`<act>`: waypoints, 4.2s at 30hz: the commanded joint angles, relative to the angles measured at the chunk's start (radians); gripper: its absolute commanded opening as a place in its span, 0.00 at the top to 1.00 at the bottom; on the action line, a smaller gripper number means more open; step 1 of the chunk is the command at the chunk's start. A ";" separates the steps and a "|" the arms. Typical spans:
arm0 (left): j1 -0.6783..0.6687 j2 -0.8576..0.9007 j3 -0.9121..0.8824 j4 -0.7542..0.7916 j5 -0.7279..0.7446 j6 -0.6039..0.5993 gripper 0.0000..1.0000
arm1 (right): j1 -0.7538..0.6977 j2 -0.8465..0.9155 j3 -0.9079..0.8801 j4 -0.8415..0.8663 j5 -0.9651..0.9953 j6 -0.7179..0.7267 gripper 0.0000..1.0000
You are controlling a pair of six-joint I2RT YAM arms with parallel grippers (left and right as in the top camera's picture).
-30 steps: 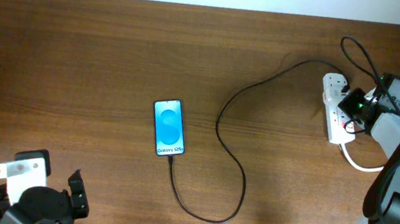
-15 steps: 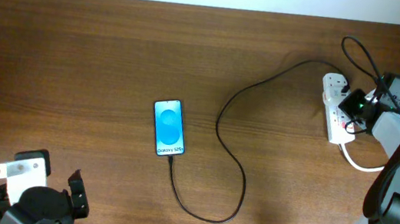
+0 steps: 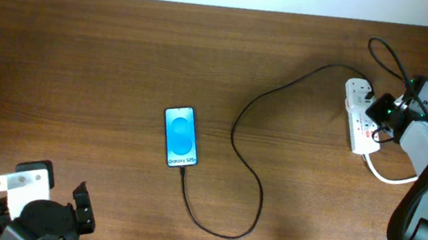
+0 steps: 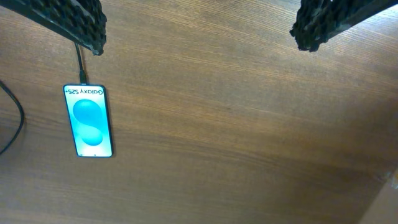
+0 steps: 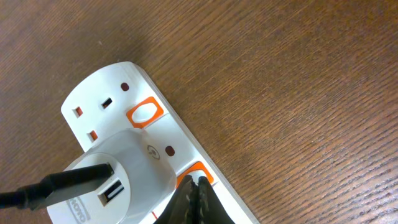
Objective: Plug charger to phone and switch on socket
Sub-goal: 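Press down the orange switch beside the charger with the right gripper, then lift the right gripper up and away from the power strip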
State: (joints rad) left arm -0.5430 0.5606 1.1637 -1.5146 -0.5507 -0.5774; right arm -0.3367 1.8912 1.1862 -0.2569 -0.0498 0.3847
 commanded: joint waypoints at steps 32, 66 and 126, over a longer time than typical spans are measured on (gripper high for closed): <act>-0.004 -0.005 0.000 0.002 -0.013 -0.013 0.01 | 0.063 0.013 0.003 0.047 0.011 -0.011 0.96; -0.004 -0.005 0.000 0.002 -0.013 -0.013 0.01 | 0.083 0.092 0.002 -0.042 -0.025 -0.014 0.96; -0.004 -0.005 0.000 0.002 -0.014 -0.013 0.01 | 0.200 -1.886 -0.161 -0.719 0.239 0.013 0.02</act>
State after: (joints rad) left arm -0.5430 0.5602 1.1618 -1.5135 -0.5510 -0.5774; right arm -0.1421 0.0048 1.1568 -1.0534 0.2974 0.3962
